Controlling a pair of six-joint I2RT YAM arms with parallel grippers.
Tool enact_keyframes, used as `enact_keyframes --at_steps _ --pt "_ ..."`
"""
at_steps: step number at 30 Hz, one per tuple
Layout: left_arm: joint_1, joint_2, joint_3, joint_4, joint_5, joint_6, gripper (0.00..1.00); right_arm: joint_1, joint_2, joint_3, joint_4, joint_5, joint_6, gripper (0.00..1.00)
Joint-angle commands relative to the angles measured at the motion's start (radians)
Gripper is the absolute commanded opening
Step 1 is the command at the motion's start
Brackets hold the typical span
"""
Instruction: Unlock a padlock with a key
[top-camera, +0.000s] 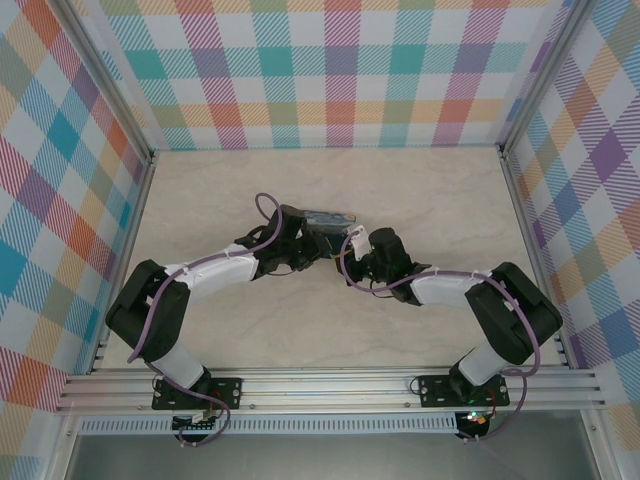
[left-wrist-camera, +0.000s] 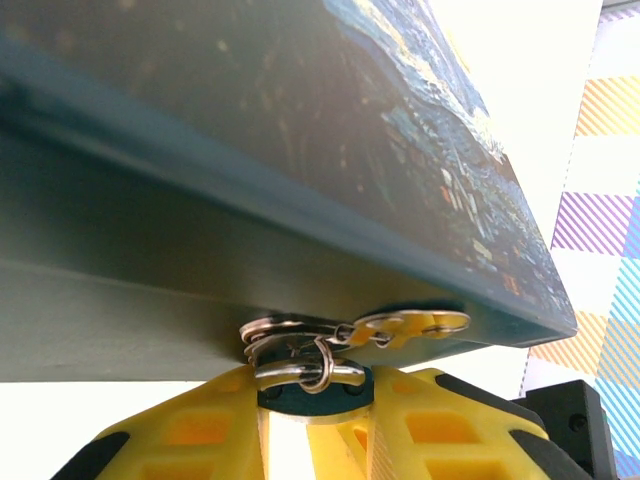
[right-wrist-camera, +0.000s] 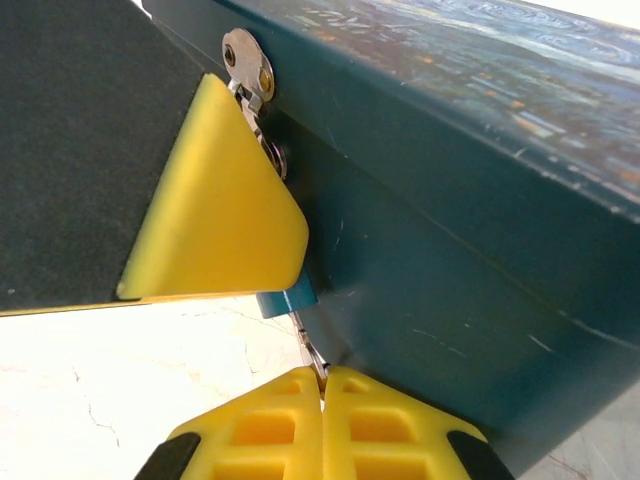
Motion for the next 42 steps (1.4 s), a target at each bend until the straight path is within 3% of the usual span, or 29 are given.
enact_keyframes --at_steps 1,16,26,34,42 --pt "-0.023 -0.022 0.025 -0.005 0.079 0.005 0.26 0.004 0.008 0.059 0.150 -0.054 0.025 0.03" --pt "-0.029 0.031 0.013 0.028 0.081 -0.008 0.26 0.004 0.044 0.062 0.267 -0.081 0.110 0.03" --pt "-0.029 0.098 0.022 0.078 0.071 -0.015 0.27 0.003 0.052 0.002 0.165 -0.075 0.189 0.03" --pt "-0.029 0.114 0.024 0.077 0.036 -0.016 0.42 0.001 0.029 0.014 -0.047 -0.062 0.240 0.03" --pt "-0.024 0.017 -0.001 0.015 -0.023 -0.011 0.65 0.002 0.019 0.036 -0.190 -0.106 0.349 0.02"
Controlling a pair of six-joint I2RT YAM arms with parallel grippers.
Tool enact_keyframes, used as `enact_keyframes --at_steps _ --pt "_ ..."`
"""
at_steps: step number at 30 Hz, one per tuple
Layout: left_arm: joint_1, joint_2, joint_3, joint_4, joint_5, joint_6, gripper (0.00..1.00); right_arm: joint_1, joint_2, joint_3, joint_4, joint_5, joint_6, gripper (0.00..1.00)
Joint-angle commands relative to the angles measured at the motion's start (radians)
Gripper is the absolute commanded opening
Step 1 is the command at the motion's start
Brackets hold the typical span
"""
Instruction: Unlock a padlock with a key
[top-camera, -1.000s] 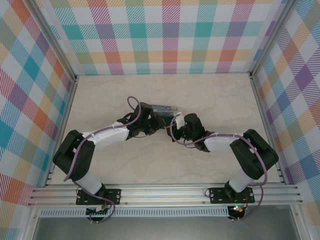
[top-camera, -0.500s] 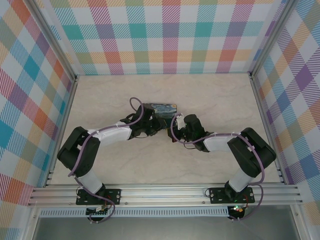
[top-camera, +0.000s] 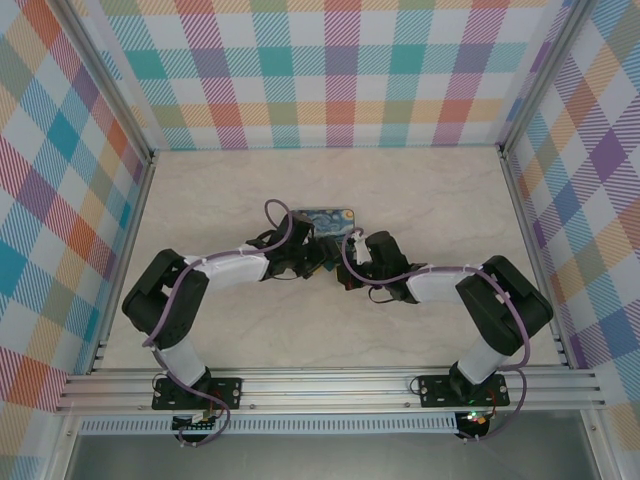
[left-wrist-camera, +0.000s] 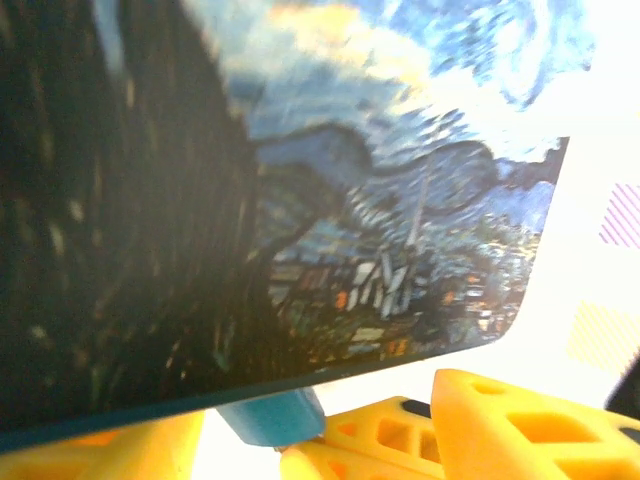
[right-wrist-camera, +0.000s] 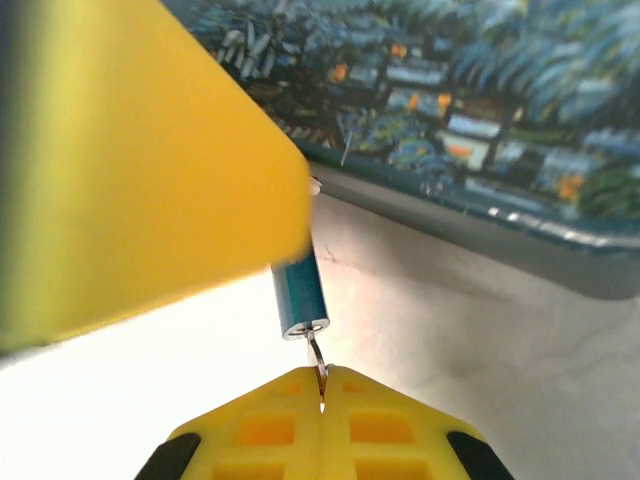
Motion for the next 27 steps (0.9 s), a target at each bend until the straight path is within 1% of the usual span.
enact_keyframes --at_steps 1,3,6,10,13,16,18,22,27 --pt "-0.007 -0.093 -0.005 -0.036 -0.037 0.010 0.67 0.009 -0.037 0.029 -0.071 -0.045 0.071 0.02" --pt "-0.004 -0.124 -0.014 -0.058 -0.056 0.008 0.70 0.009 -0.036 0.026 -0.072 -0.060 0.110 0.02" --pt "-0.001 -0.175 -0.043 -0.062 -0.076 0.002 0.70 0.010 -0.038 0.004 -0.029 -0.072 0.189 0.01" --pt "0.000 -0.232 -0.117 0.018 -0.074 -0.045 0.64 0.015 -0.050 -0.024 0.034 -0.061 0.308 0.02" --pt "-0.001 -0.267 -0.174 0.076 -0.074 -0.088 0.60 0.025 -0.070 -0.025 0.031 -0.040 0.368 0.02" --pt "-0.005 -0.287 -0.209 0.093 -0.074 -0.110 0.57 0.028 -0.091 -0.028 0.021 -0.022 0.420 0.02" --pt "-0.010 -0.289 -0.233 0.115 -0.067 -0.132 0.56 0.027 -0.096 -0.025 0.008 -0.021 0.451 0.02" --pt "-0.019 -0.259 -0.284 0.218 -0.049 -0.208 0.48 0.029 -0.091 -0.011 -0.023 -0.030 0.510 0.02" --pt "-0.037 -0.207 -0.297 0.302 -0.049 -0.259 0.43 0.032 -0.089 -0.007 -0.031 -0.032 0.544 0.02"
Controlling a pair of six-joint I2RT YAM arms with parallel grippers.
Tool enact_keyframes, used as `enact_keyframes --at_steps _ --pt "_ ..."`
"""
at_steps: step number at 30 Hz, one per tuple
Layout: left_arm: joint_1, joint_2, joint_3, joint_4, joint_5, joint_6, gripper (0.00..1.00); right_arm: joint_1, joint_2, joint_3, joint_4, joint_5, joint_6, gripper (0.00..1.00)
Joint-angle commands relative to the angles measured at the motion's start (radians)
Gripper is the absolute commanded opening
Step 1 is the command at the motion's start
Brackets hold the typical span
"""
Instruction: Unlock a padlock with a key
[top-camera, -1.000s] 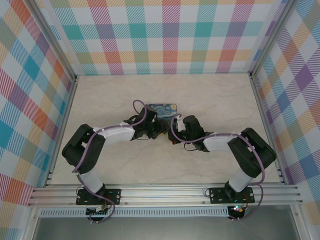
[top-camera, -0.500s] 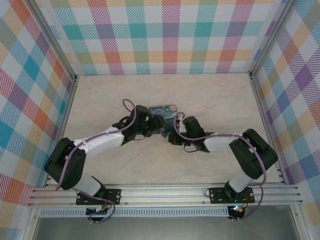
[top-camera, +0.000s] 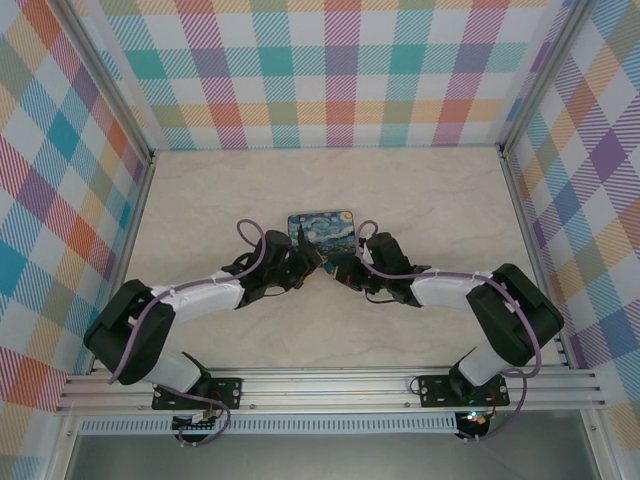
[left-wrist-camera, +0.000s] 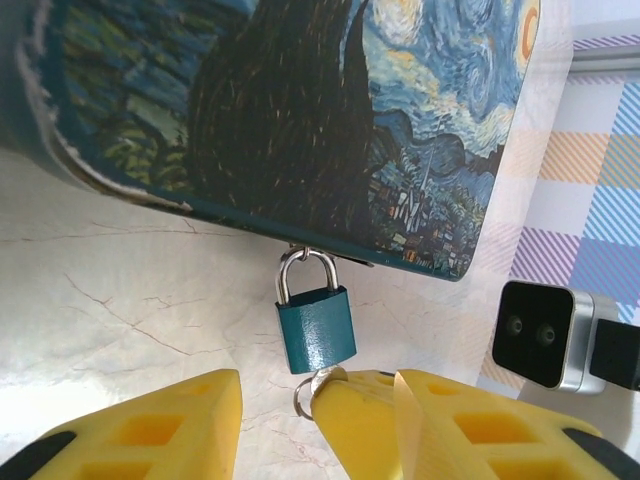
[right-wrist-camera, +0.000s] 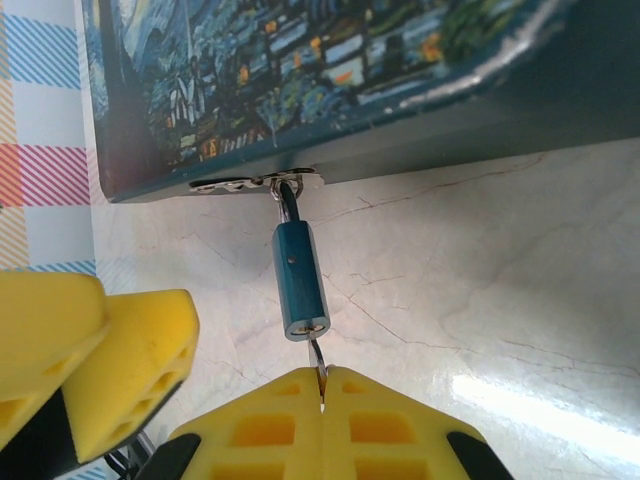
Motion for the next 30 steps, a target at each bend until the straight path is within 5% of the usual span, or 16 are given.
enact_keyframes --at_steps 1,30 --pt "-0.027 0.042 -0.008 0.118 0.013 -0.068 0.42 0.011 -0.018 0.011 -0.005 -0.008 0.050 0.02" --pt "-0.056 0.209 -0.013 0.262 -0.005 -0.226 0.38 0.011 -0.010 0.006 -0.003 -0.010 0.083 0.03"
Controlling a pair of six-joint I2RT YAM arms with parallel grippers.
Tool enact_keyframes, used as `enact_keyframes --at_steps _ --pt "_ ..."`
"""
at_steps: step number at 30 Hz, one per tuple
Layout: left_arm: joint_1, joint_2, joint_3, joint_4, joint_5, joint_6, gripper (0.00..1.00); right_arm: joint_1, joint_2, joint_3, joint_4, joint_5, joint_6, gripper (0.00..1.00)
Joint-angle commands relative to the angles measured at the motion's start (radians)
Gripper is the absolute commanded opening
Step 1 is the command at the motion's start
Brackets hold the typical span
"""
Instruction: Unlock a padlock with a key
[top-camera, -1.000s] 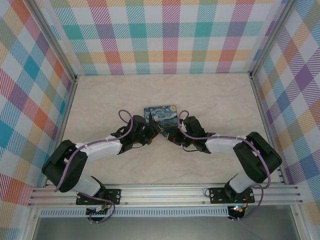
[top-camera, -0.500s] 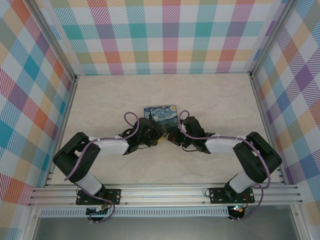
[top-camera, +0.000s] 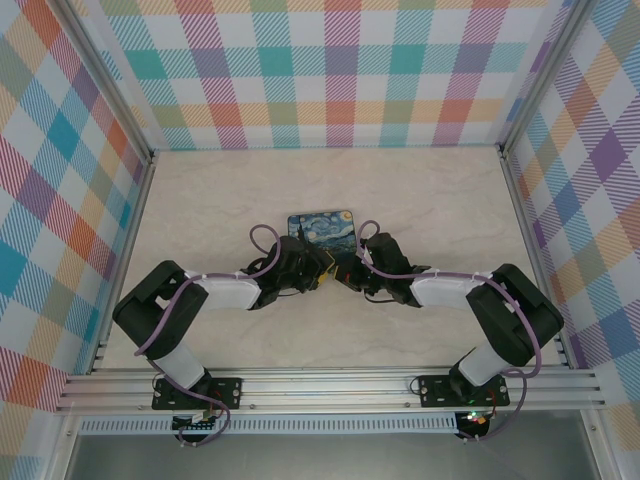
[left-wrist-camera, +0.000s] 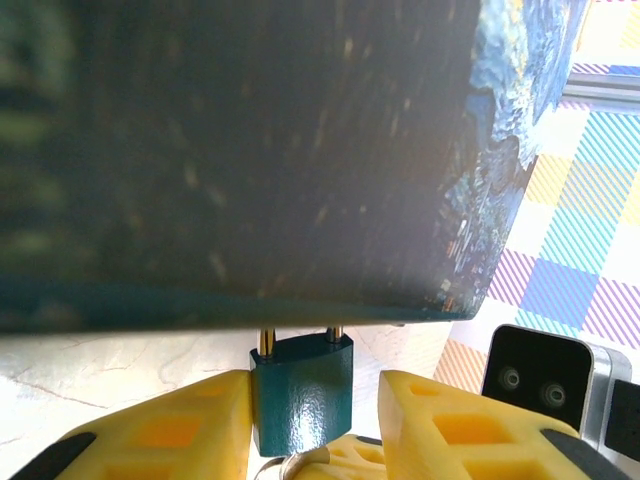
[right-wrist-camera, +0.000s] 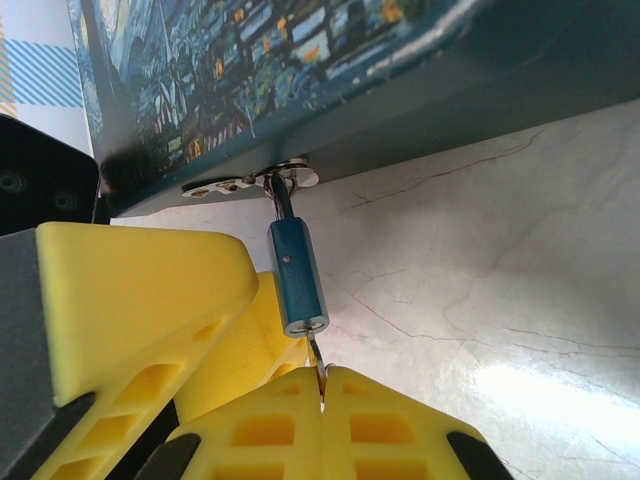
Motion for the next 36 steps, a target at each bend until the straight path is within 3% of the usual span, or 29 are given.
enact_keyframes --at_steps 1,24,36 --pt "-0.014 0.034 -0.008 0.009 0.001 -0.060 0.40 0.006 -0.010 0.006 -0.003 -0.015 0.018 0.03" --pt "-0.013 0.067 0.014 -0.095 -0.013 -0.057 0.46 0.006 -0.008 0.004 -0.005 -0.006 0.022 0.03" --pt "-0.014 0.030 0.006 -0.162 -0.047 -0.049 0.56 0.007 -0.008 0.004 -0.011 -0.004 0.022 0.03"
